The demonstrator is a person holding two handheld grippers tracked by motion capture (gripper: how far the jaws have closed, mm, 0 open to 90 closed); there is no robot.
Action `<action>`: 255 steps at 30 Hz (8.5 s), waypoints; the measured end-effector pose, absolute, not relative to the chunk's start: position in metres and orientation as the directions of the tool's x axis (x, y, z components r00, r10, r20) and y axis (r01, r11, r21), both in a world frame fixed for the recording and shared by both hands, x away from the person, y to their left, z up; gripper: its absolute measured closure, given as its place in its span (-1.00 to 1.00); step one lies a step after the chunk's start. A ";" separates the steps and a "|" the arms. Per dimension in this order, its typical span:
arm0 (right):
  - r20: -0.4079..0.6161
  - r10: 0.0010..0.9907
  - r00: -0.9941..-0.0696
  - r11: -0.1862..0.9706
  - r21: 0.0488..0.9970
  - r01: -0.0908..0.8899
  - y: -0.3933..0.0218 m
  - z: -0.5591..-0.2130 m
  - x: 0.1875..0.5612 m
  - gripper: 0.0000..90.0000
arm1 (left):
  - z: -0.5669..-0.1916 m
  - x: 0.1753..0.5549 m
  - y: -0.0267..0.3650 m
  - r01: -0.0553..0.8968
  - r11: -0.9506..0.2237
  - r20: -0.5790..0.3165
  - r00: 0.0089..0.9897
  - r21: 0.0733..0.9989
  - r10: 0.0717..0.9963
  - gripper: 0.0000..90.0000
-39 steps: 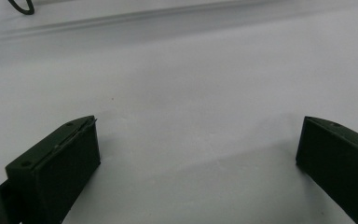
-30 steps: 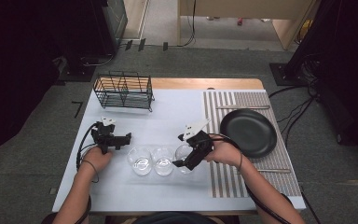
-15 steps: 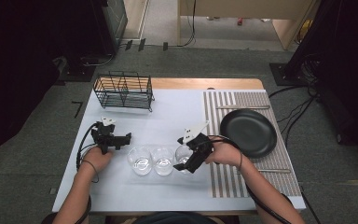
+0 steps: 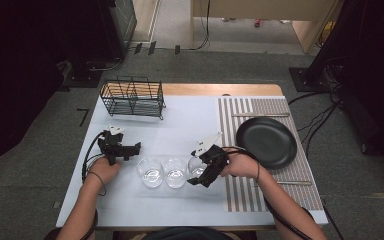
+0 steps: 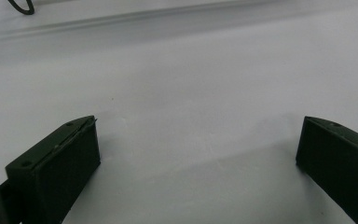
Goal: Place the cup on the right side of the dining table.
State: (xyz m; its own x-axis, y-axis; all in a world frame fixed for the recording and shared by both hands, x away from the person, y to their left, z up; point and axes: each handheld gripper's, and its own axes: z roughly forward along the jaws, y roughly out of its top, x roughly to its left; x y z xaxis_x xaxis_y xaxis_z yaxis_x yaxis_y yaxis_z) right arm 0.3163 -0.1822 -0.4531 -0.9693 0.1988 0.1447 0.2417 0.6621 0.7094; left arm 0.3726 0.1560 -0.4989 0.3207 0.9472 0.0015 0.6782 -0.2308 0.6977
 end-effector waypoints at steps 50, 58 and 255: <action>0.135 0.178 -0.975 0.671 0.708 0.221 -0.186 -0.455 0.316 -0.62 | -0.499 0.373 0.156 0.678 -0.231 0.002 0.321 0.698 0.947 -1.00; 0.141 0.186 -0.972 0.671 0.705 0.230 -0.186 -0.454 0.316 -0.62 | -0.499 0.373 0.156 0.678 -0.231 0.002 0.321 0.698 0.947 -1.00; 0.052 0.699 -0.713 0.433 0.763 0.480 -0.184 -0.442 0.377 -0.60 | -0.499 0.372 0.156 0.673 -0.232 0.005 0.321 0.702 0.947 -1.00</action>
